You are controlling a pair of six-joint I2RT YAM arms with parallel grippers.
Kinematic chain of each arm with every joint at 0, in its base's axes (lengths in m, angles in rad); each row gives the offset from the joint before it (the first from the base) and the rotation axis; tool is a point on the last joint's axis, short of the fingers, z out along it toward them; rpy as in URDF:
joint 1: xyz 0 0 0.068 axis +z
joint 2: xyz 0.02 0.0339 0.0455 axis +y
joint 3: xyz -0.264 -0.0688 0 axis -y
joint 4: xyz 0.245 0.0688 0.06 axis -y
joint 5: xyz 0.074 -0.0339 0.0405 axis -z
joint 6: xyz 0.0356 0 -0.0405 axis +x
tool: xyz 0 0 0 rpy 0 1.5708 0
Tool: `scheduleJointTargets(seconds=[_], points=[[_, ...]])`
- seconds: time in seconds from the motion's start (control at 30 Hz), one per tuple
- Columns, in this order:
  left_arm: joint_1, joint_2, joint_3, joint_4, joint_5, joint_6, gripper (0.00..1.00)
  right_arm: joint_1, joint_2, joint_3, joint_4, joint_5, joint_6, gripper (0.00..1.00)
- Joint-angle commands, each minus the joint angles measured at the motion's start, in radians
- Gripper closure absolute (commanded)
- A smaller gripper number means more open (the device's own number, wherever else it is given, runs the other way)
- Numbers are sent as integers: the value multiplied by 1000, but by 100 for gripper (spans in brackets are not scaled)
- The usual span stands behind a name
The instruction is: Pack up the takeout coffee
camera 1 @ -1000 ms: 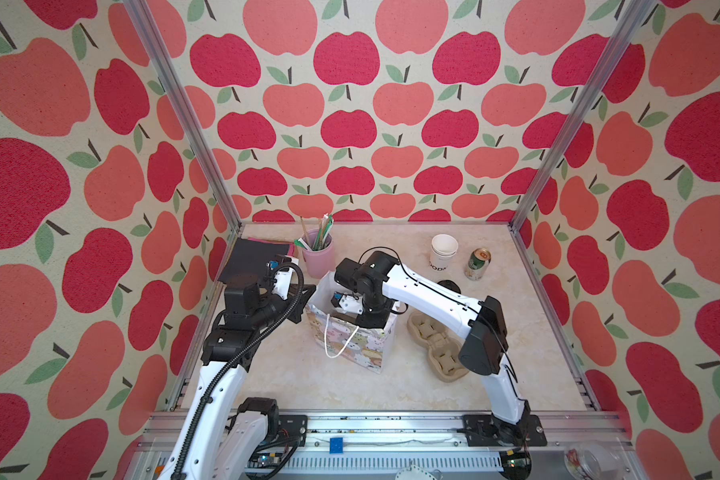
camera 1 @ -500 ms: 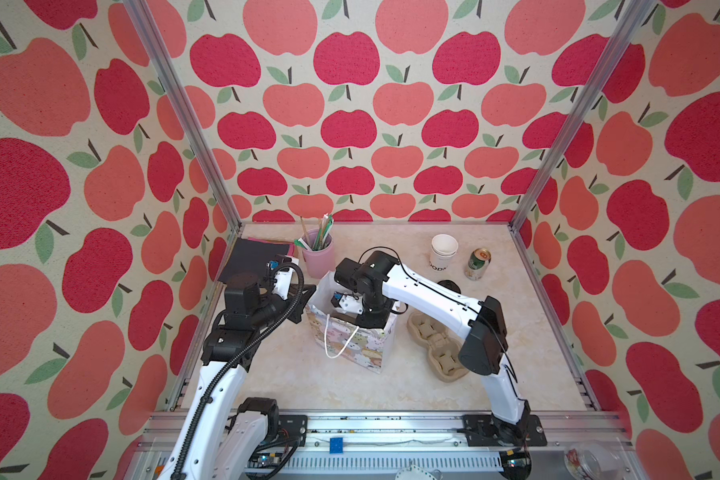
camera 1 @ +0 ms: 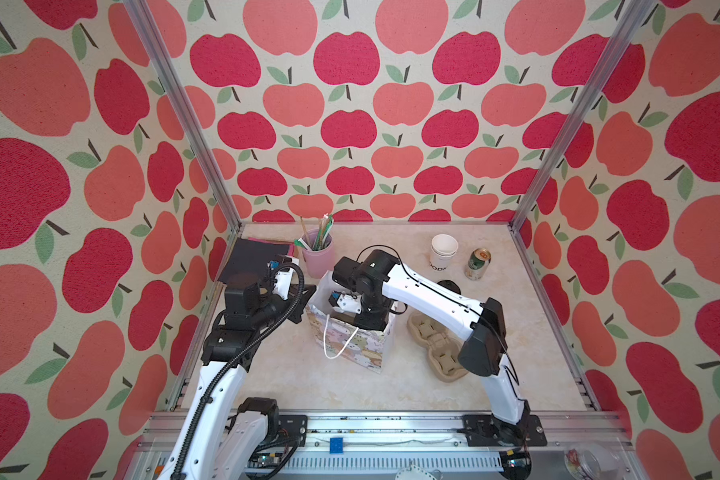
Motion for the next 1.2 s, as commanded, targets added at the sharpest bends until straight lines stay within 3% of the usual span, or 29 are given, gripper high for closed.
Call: scheduleJointTargets(seconds=[0.0, 0.5, 1.17], points=[[-5, 5, 26, -39, 1, 18, 94, 9, -2, 42, -34, 9, -2, 23], [-8, 5, 28, -40, 1, 21, 94, 19, -6, 98, -18, 8, -4, 1], [-13, 6, 27, -44, -8, 23, 95, 28, -136, 43, 170, 38, -12, 1]])
